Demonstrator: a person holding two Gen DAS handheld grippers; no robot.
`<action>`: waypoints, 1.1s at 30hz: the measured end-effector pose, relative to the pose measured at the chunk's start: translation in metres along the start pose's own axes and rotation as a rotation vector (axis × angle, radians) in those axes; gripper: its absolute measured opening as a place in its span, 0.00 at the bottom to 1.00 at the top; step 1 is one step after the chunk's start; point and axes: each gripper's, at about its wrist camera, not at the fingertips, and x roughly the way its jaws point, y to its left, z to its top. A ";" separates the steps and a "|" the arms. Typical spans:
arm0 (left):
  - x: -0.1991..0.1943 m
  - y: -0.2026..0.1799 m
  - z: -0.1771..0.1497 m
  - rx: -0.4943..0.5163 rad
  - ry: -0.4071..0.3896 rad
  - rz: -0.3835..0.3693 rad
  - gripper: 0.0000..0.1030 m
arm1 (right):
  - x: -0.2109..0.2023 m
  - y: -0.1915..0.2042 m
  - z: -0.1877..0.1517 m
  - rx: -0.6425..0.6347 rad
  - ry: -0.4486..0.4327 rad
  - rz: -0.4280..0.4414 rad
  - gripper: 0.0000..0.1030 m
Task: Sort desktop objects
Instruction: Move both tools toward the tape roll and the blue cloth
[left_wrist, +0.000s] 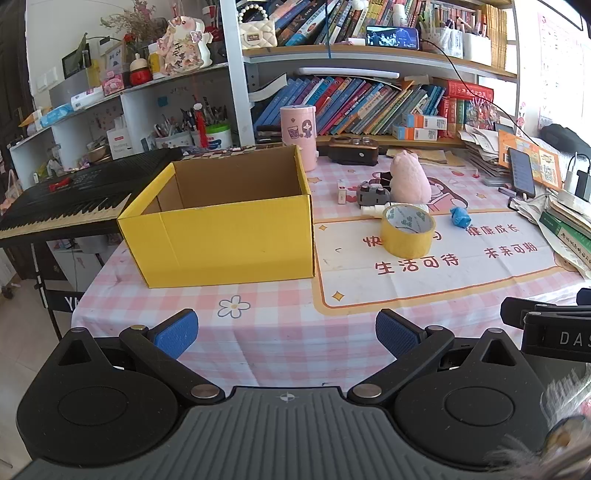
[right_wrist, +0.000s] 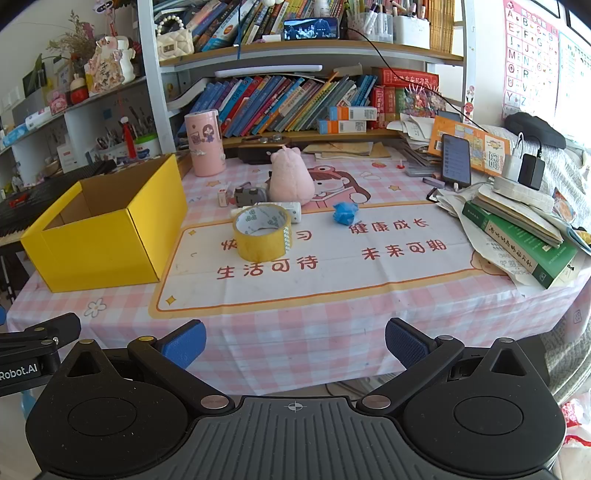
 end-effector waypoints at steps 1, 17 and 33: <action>0.001 0.000 0.000 0.001 0.000 0.000 1.00 | 0.000 0.000 0.000 0.000 0.000 0.000 1.00; 0.003 -0.008 -0.004 0.004 0.008 -0.001 1.00 | 0.003 -0.006 -0.003 0.007 0.009 -0.004 1.00; 0.004 -0.008 -0.007 0.000 0.021 -0.008 1.00 | 0.003 -0.002 -0.003 0.005 0.016 -0.002 1.00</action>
